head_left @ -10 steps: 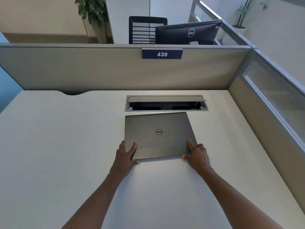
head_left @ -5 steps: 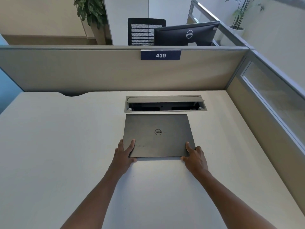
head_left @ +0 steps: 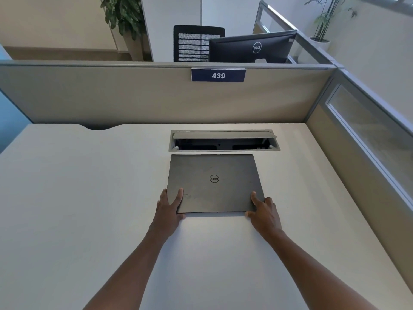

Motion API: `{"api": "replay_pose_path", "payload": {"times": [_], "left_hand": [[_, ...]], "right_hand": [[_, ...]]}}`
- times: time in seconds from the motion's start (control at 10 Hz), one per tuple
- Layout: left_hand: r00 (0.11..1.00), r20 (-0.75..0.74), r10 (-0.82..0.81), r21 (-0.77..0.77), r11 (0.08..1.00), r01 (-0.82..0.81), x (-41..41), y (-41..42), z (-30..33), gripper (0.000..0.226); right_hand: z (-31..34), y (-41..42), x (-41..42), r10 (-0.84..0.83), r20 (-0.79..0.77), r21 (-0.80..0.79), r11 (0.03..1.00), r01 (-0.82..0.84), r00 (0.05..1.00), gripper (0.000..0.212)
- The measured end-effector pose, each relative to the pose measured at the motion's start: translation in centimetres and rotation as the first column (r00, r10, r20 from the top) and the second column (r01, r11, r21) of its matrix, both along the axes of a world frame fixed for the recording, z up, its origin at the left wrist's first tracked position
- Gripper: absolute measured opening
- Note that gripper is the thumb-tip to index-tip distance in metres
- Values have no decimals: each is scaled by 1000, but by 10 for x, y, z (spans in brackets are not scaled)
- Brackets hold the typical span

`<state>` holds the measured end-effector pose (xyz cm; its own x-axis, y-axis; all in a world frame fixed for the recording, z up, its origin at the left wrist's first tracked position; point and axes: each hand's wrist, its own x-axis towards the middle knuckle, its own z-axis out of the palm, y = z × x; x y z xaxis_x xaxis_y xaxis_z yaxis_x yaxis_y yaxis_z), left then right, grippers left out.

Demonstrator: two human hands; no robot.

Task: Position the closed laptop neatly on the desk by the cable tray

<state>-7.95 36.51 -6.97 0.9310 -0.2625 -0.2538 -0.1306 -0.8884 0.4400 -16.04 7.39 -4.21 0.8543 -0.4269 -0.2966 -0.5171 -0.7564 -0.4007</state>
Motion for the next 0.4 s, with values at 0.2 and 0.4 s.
{"api": "replay_pose_path", "payload": {"times": [0.2,0.4], "left_hand": [[1000,25,-3,19,1000,3,-1,2,-4,92],[961,253,-113,33,994,108,-3,-17,-3,85]], "right_hand": [[-3,9,-7,-27,23,61,998,25,999,78],[-6,20,10,69,128,-73,996,-60,989,78]]}}
